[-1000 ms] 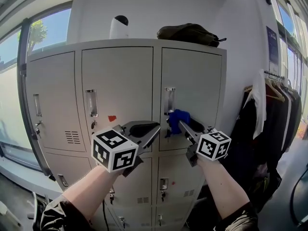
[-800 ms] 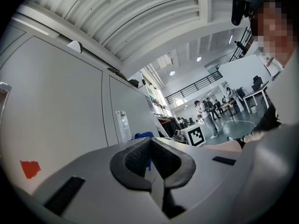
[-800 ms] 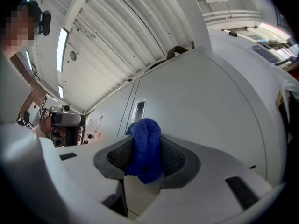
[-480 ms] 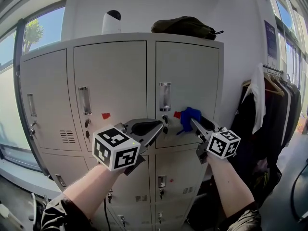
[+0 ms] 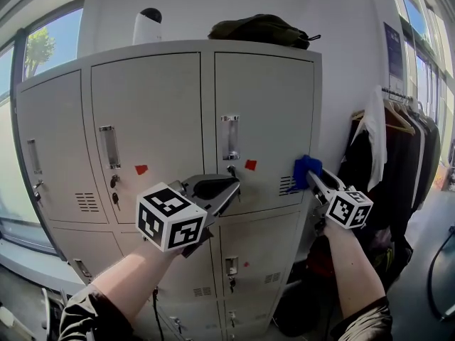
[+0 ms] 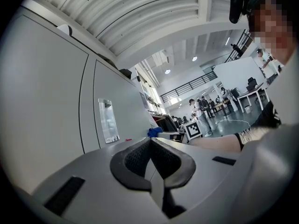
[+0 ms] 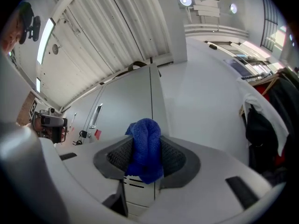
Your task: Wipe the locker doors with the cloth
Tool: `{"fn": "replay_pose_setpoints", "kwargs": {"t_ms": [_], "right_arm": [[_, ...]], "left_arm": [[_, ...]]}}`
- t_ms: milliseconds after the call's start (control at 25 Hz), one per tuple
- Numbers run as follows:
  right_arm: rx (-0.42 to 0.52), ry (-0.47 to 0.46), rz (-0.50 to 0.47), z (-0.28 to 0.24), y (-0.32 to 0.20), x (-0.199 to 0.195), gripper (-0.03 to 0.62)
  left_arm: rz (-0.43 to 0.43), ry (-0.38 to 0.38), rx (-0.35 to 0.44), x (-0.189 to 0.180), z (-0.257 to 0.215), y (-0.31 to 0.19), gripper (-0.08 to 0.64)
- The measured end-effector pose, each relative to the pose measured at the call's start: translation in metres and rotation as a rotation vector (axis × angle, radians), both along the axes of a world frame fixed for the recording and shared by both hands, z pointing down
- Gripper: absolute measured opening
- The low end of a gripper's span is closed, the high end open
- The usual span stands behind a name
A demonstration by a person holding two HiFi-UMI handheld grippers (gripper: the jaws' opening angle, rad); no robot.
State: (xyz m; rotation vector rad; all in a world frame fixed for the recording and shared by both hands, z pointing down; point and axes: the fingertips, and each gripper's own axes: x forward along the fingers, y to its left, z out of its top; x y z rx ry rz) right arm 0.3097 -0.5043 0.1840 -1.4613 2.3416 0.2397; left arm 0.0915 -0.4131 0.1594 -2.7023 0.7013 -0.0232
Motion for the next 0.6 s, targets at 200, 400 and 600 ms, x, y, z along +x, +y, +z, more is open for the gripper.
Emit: {"fn": "replay_pose_setpoints", "kwargs": {"t_ms": [200, 400, 600], "right_arm": [[0.009, -0.004, -0.006, -0.002, 0.009, -0.011, 0.153], [0.056, 0.037, -0.123, -0.007, 0.033, -0.083, 0.155], [0.025, 0.033, -0.22, 0.011, 0.034, -0.146, 0.155]], "left_arm": [[-0.003, -0.001, -0.003, -0.006, 0.005, 0.001, 0.008], [-0.022, 0.02, -0.005, -0.031, 0.005, 0.005, 0.006], [-0.047, 0.041, -0.001, -0.059, 0.002, 0.013, 0.008]]}}
